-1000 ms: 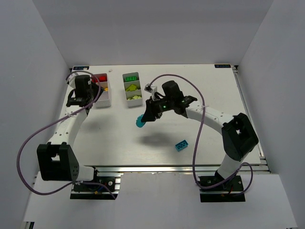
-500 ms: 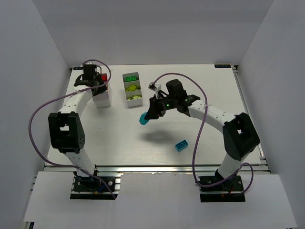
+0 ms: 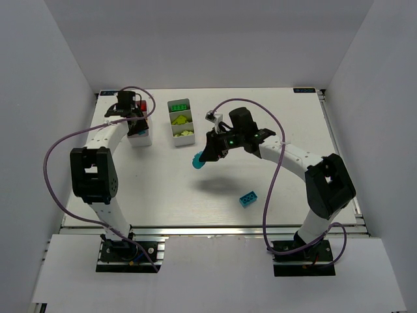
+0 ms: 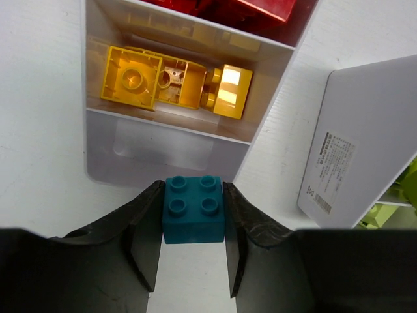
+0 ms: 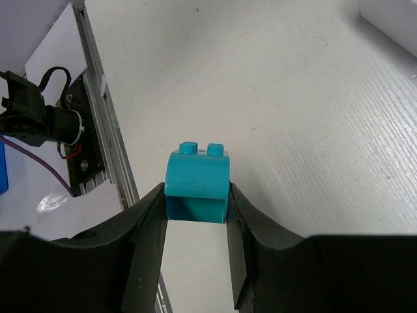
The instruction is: Sort the legos into containers by color
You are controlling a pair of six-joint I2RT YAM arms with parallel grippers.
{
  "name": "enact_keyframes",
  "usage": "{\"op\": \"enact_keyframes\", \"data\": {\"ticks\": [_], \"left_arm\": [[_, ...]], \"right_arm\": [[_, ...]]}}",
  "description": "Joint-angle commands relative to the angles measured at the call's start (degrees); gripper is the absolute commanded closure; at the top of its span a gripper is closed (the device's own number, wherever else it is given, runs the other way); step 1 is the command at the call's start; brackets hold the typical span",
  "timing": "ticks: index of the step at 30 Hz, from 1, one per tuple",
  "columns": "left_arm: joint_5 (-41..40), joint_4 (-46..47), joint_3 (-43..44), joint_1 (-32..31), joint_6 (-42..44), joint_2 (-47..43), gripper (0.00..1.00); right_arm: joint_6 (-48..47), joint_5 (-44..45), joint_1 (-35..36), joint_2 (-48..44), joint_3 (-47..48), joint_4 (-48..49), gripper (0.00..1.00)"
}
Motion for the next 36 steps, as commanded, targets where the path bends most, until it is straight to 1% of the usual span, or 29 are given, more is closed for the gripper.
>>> {"op": "enact_keyframes", "data": {"ticks": [1,3,4,5,11,12,15,18,19,24,26,29,30,31,34,36], "left_arm": [[-0.9,0.2,2.1,0.0,0.6,0.5,0.49],[-1.6,0.1,2.5,0.0,0.7,1.0,0.46],[-2.1,0.0,2.7,0.0,0.7,1.1,0.38],[-2.3,0.0,2.9,0.1,0.7,1.3,0.37],[-2.4,-0.4,4.0,0.0,0.6,0.7,0.34],[-2.2,-0.5,4.3,0.0,0.4,0.3,0.33],[-1.8,-0.9,4.0,0.0,-0.7,-2.7,0.33],[-2.7,-0.9,1.3,0.0,-2.9,-8.2,0.33],[-3.2,-0.9,-1.1,0.1,-4.1,-11.5,0.32],[-6.3,-4.4,-7.9,0.4,-8.7,-20.8,0.27],[-7.4,-5.6,-11.4,0.6,-10.9,-25.6,0.24],[-10.2,-7.2,-14.7,0.8,-13.8,-30.5,0.22],[-11.1,-8.3,-15.2,0.8,-14.7,-33.8,0.21],[-12.3,-8.7,-15.4,0.8,-16.2,-35.3,0.21],[-15.0,-10.3,-16.0,0.9,-18.6,-41.4,0.21],[-16.3,-11.4,-16.6,0.9,-19.5,-45.6,0.19]], "right_arm": [[-0.6,-0.7,-0.3,-1.5,0.8,1.9,1.0],[-0.6,-0.7,-0.5,-1.5,0.8,1.9,1.0],[-0.7,-0.8,-0.6,-1.4,0.8,1.9,1.0],[-0.9,-0.8,-0.6,-1.4,0.9,1.8,1.0],[-2.4,-1.3,-0.6,-1.4,1.2,1.7,1.0],[-4.0,-2.8,-0.7,-1.4,1.3,1.7,1.0],[-8.3,-4.6,-0.7,-1.3,1.2,2.2,1.0],[-13.4,-5.2,-0.4,0.4,2.1,5.1,1.0],[-14.3,-5.3,-0.3,1.3,4.1,6.9,1.0],[-16.8,-8.1,2.0,9.7,13.8,10.8,1.0],[-17.5,-7.0,3.7,13.2,18.6,12.1,1.0],[-18.5,-5.0,6.3,18.2,24.7,15.2,1.0],[-19.0,-3.5,7.1,19.5,26.0,16.4,1.0],[-19.6,-2.9,7.6,20.8,27.3,19.2,1.0],[-22.2,-1.4,9.7,26.6,33.2,23.7,1.0],[-24.6,0.1,10.9,31.6,38.8,27.7,1.0]]}}
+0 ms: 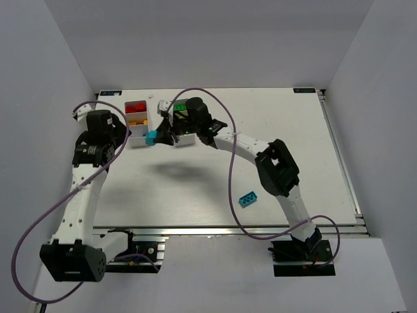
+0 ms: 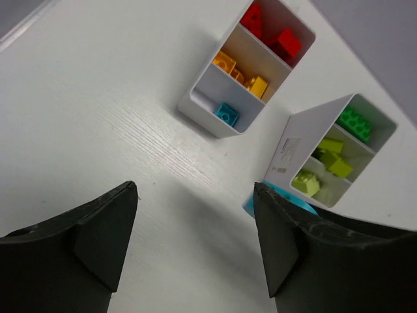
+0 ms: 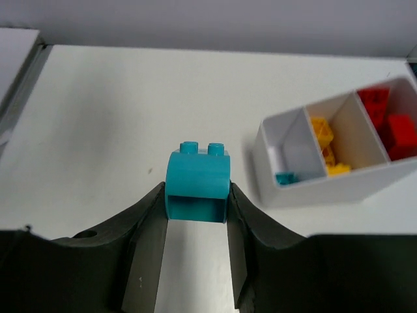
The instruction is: Sort the legos into containers by color
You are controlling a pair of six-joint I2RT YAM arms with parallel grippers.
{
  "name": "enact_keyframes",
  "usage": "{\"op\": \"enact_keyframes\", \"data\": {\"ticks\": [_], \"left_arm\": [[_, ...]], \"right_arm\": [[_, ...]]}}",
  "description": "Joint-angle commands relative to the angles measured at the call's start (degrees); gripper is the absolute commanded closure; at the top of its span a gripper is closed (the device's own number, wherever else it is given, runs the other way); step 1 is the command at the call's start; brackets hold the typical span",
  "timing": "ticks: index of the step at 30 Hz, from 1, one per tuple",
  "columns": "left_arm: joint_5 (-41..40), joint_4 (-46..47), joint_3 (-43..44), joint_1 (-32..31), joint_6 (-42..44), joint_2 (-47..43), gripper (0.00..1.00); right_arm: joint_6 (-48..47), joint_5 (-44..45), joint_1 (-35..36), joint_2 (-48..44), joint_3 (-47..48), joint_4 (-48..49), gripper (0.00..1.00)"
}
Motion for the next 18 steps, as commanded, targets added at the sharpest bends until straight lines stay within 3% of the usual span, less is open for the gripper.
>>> {"op": "enact_keyframes", "data": {"ticks": [1,4,10,18], "left_arm": [[-5.3,-2.6,-0.9,0.2,-4.3,-7.2,0.19],[-6.4,-5.0,-1.3,0.2,-4.7,-10.7,0.18],[-8.8,-8.4,-1.7,0.2,-2.8,-14.0,0.15],[-10.9,-9.9,-0.4,0.2,0.9,-14.5,0.12]], "right_arm": [[-5.8,3.3,1.9,5.3,8.6,10.4,1.0],[-11.5,8.2,3.7,12.4,16.9,12.3,1.0],[-20.9,15.6,5.9,21.3,22.8,21.6,1.0],[-25.6,20.4,6.3,25.4,23.9,25.2,1.0]]}}
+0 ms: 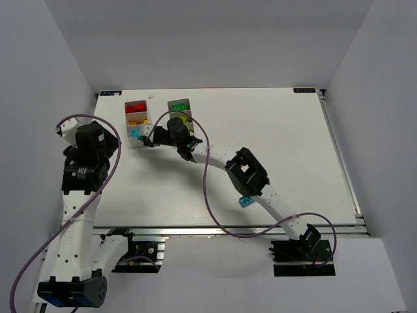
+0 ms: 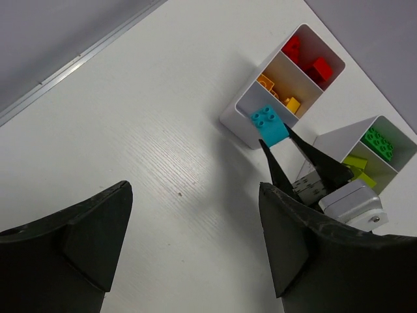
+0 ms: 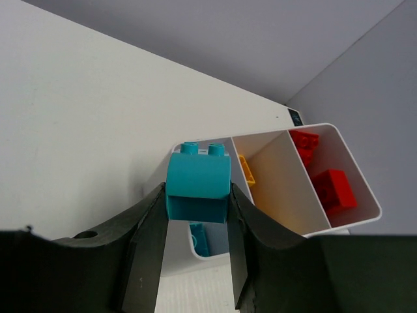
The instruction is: Sort the legos into containers by color
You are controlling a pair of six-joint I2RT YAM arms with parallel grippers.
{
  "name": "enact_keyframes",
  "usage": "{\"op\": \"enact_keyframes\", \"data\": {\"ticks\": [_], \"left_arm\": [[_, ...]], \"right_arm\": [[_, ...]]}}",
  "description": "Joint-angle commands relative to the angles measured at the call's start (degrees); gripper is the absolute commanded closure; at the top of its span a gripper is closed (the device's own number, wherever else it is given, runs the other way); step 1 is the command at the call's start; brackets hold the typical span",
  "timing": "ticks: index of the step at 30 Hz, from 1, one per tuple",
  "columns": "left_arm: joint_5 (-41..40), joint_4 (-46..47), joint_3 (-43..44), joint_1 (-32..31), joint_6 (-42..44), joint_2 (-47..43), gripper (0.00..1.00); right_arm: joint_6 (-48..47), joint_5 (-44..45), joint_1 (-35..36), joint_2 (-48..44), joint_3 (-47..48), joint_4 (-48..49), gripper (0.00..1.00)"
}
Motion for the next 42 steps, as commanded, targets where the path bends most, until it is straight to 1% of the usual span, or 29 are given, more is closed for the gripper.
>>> {"op": "enact_keyframes", "data": {"ticks": [1,4,11,19,21,22,24,25,29,30,31,34,38,41,42], "left_arm": [[-1.1,-1.2,0.2,0.2,1.7,-0.7,0.13],[0.1,-1.1,-0.5,0.2,1.3,-1.2,0.12],[0.8,-0.9,-1.0,0.2,2.1,-1.0,0.12],[0.9,-1.4,-0.5,0.2,2.4,-1.3,0.12],[1.0,-1.5,-0.5,0.2,2.4,-1.5,0.13],[1.1,-1.4,-0.6,0.2,2.4,-1.6,0.13],[1.4,-1.5,-0.7,0.2,2.3,-1.9,0.13],[1.4,-1.6,-0.8,0.2,2.2,-2.0,0.13],[1.7,-1.9,-1.0,0.2,1.9,-2.6,0.13],[1.8,-2.0,-1.0,0.2,1.8,-2.8,0.13],[1.9,-2.1,-1.1,0.2,1.8,-3.0,0.13],[2.2,-2.3,-1.2,0.2,1.6,-3.5,0.13],[2.8,-2.2,-1.8,0.2,1.2,-3.7,0.13],[4.0,-1.6,-2.0,0.2,1.2,-3.9,0.14],[4.5,-1.3,-2.1,0.2,1.3,-4.0,0.15]], "right_arm": [[-3.8,3.3,-0.1,-0.4,3.2,7.0,1.0],[-4.2,4.4,0.0,-0.1,3.1,7.8,1.0],[-5.7,3.6,0.1,0.6,2.6,7.6,1.0],[-5.6,3.5,0.6,-0.7,-0.8,7.6,0.99],[-5.6,3.6,0.6,-0.4,-0.8,7.7,0.91],[-5.7,3.9,0.6,-0.3,-0.9,7.8,0.79],[-5.8,4.2,0.6,-0.2,-1.0,8.6,0.7],[-6.0,4.3,0.6,-0.1,-1.0,8.7,0.61],[-6.5,4.5,0.6,0.1,-1.0,8.6,0.52],[-6.6,4.6,0.6,0.2,-1.1,8.7,0.49],[-6.7,4.8,0.6,0.2,-1.1,8.7,0.43],[-6.6,4.8,0.6,0.1,-1.3,8.7,0.32],[-6.5,5.5,0.6,-0.7,-2.3,9.5,0.22],[-5.6,5.2,0.6,-5.6,-6.9,10.3,0.18],[-5.8,4.3,0.6,-9.8,-9.4,7.0,0.18]]}}
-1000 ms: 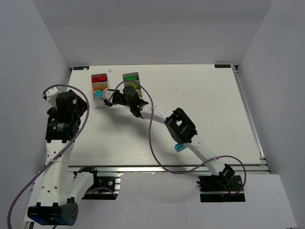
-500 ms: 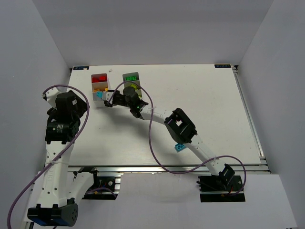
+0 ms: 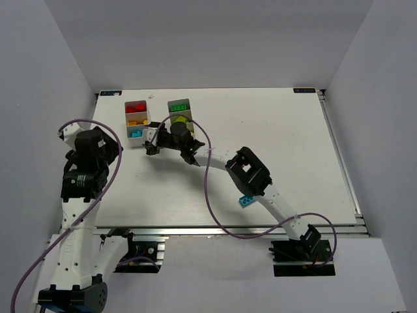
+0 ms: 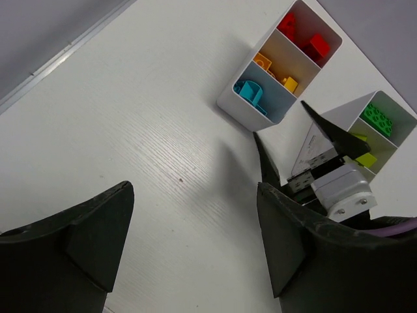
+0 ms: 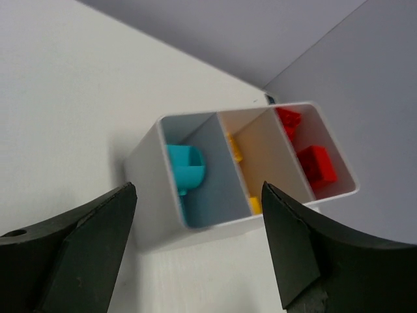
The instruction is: Sort the legos into containers by color
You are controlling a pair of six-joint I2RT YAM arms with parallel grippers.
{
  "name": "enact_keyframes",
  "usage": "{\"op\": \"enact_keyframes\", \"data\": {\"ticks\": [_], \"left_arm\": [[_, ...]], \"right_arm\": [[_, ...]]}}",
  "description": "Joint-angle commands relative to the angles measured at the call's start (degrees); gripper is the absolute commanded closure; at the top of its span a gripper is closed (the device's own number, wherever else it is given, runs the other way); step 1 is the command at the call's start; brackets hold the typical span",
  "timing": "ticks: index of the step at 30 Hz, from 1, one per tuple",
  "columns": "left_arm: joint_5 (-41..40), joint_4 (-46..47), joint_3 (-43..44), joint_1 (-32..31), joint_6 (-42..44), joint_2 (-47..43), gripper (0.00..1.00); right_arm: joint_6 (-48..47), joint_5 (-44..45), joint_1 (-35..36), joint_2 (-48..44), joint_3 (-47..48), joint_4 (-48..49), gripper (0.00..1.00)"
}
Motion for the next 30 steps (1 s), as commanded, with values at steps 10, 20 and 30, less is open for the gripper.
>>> {"op": "enact_keyframes", "data": {"ticks": [10,20,30], "left_arm": [[26.9,15.4,-8.9,0.2,4.5,-2.9,0.63],[55.4,35.8,-21.7,-0.4,-1.6,1.6,0.18],[38.3,51.1,-19.7,-36.7,6.4,17.2,0.02]], "right_arm": [[-5.8,-26.2,-4.0,-37.0,-20.4,-46.3,0.58],[-23.6,-17.0,-14.0,-65.5,-53.5,-78.8,0.52],[-11.5,-21.8,-40.4,-72.0,-57.6,-79.9,0.31]]}}
